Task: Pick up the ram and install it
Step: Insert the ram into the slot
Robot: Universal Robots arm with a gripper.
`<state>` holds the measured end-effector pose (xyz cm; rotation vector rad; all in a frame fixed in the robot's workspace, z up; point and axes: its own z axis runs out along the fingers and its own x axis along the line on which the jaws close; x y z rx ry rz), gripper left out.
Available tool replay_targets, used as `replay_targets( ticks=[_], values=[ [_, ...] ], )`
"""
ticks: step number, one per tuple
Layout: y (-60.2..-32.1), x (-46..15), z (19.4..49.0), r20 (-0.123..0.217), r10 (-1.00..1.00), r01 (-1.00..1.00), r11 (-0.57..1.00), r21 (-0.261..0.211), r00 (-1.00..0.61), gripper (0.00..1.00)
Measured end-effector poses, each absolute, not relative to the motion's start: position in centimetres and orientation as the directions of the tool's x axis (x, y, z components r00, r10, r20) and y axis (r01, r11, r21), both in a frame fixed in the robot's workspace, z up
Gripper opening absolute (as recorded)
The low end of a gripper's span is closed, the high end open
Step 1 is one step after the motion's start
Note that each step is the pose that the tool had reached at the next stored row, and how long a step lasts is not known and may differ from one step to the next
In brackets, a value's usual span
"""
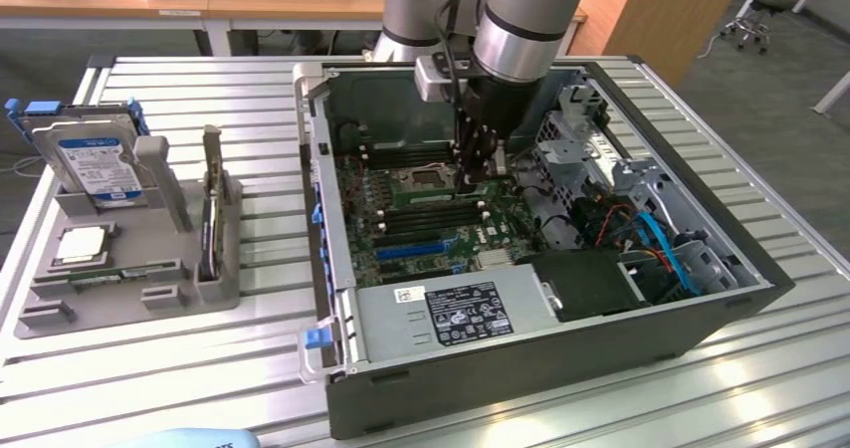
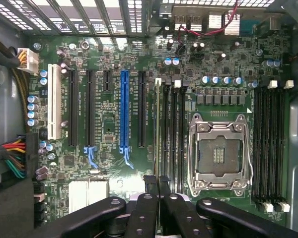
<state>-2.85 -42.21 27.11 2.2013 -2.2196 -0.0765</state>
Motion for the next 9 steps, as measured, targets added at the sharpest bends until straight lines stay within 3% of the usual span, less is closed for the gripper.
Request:
replay_targets(
  ticks=[9],
  values=[
    [-42.21, -2.84, 26.36, -0.024, -1.000, -0.999, 0.008, 0.045, -0.009, 0.11]
  ],
)
